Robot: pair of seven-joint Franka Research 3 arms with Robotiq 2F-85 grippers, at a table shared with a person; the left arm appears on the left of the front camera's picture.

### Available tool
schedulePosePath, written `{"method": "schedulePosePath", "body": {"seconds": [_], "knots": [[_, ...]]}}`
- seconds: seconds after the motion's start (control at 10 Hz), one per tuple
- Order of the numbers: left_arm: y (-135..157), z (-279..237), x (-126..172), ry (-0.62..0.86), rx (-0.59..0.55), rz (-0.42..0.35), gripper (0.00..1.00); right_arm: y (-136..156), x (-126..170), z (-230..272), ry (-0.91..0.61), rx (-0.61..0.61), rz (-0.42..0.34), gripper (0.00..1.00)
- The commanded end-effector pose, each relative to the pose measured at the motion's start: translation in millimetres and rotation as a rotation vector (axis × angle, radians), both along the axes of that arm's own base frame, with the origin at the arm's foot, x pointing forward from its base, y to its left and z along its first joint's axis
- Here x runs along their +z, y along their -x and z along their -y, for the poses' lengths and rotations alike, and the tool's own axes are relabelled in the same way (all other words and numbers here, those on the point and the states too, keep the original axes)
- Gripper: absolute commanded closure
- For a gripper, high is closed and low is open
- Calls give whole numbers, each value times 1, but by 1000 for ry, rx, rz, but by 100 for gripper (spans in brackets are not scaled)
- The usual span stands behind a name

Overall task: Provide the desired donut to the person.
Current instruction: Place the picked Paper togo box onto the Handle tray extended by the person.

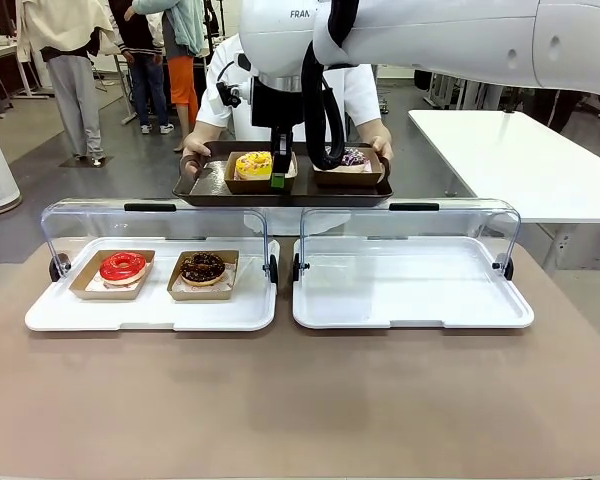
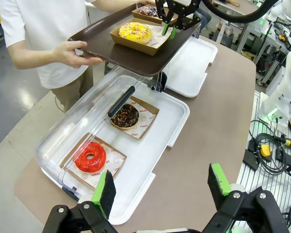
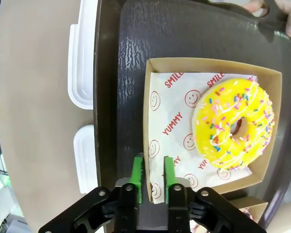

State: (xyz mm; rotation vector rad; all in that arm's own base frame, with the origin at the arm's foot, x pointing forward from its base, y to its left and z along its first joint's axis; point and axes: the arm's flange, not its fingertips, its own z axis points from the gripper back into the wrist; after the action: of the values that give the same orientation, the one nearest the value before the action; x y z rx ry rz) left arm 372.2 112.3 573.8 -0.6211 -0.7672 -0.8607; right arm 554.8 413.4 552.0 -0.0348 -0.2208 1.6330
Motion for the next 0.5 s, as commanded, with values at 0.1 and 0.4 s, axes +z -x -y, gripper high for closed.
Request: {"method": "schedulePosePath", "body": {"seconds": [0.1, 0.4], "knots": [[-1, 1, 1, 1, 1, 2, 0, -1, 8, -8, 20, -15, 41, 0], [-1, 1, 1, 1, 1, 2, 0, -1, 9, -7, 15, -14, 41, 0]]}}
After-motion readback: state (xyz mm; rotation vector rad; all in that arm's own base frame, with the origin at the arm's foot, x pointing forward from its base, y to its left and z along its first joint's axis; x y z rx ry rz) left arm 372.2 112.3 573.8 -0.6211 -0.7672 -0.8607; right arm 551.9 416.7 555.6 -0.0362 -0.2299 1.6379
